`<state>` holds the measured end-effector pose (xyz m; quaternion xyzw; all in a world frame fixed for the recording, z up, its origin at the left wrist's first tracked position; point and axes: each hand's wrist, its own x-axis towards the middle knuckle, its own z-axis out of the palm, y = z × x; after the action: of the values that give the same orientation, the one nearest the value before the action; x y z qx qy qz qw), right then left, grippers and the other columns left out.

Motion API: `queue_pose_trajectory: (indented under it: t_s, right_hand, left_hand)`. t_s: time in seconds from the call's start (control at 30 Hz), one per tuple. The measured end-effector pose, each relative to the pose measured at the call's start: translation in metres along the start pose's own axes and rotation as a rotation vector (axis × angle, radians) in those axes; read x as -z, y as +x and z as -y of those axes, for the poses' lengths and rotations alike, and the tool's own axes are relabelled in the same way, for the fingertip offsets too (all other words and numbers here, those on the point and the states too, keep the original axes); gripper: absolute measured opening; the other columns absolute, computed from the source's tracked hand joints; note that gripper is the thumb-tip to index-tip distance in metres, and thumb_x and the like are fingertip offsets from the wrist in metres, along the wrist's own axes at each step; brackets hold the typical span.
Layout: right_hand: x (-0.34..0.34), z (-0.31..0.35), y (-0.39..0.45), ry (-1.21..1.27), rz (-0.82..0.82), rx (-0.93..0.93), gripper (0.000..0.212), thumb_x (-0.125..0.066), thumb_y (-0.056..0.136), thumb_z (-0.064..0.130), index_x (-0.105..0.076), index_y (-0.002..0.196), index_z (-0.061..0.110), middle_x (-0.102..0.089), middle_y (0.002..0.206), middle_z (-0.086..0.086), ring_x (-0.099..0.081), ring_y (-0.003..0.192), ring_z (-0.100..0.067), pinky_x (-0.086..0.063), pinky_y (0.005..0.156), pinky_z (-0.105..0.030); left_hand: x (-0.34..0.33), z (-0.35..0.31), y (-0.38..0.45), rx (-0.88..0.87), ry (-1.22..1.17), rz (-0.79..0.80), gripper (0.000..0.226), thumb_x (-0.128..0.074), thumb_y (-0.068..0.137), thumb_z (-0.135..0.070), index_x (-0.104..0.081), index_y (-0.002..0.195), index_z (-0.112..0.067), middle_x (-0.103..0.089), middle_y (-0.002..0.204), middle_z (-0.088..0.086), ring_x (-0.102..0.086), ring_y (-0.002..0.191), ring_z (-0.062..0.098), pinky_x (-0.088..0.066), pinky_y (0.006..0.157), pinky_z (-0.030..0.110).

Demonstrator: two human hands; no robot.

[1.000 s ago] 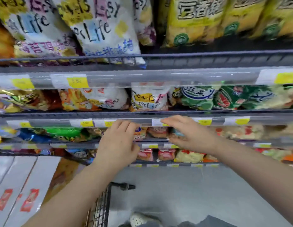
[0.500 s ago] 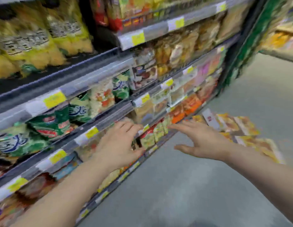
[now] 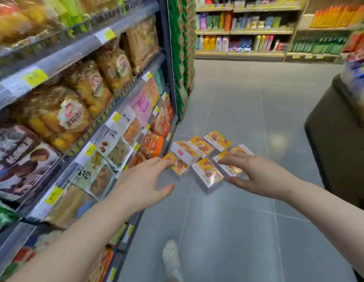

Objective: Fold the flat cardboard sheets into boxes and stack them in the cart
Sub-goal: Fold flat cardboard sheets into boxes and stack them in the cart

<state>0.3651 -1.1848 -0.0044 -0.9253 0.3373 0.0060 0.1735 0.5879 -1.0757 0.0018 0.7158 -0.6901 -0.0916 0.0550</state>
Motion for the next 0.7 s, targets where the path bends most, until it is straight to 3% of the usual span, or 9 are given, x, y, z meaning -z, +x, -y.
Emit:
queue_pose_trajectory:
  t_s: [0.2,0.33,0.7]
  right_hand:
    - [0.012,-0.045,0.050,0.005,0.003,-0.161,0.044,-0.046,0.092,0.035,-0.036,0.135,0.038,-0.040,0.142,0.014,-0.038,0.129,-0.008,-0.036,0.092,-0.024]
    - [0.029,-0.076,0.097,0.045,0.009,-0.264,0.042,-0.048,0.091,0.036,-0.039,0.132,0.039,-0.046,0.135,0.010,-0.047,0.119,-0.011,-0.041,0.092,-0.029]
    - [0.046,-0.168,0.150,0.126,0.023,-0.528,0.045,-0.046,0.090,0.043,-0.038,0.134,0.037,-0.045,0.134,0.010,-0.047,0.121,-0.014,-0.042,0.096,-0.032]
  left_hand:
    - [0.000,0.019,0.101,-0.137,0.036,0.044,0.046,-0.045,0.086,-0.047,-0.036,0.131,-0.037,-0.040,0.135,-0.022,-0.042,0.123,0.002,-0.040,0.086,0.024]
    - [0.010,0.037,0.176,-0.212,0.079,0.071,0.049,-0.034,0.083,-0.054,-0.037,0.129,-0.037,-0.041,0.135,-0.023,-0.043,0.122,0.002,-0.040,0.081,0.023]
    - [0.003,0.033,0.341,-0.398,0.113,0.212,0.045,-0.043,0.088,-0.045,-0.035,0.132,-0.034,-0.042,0.133,-0.017,-0.042,0.124,0.007,-0.041,0.090,0.029]
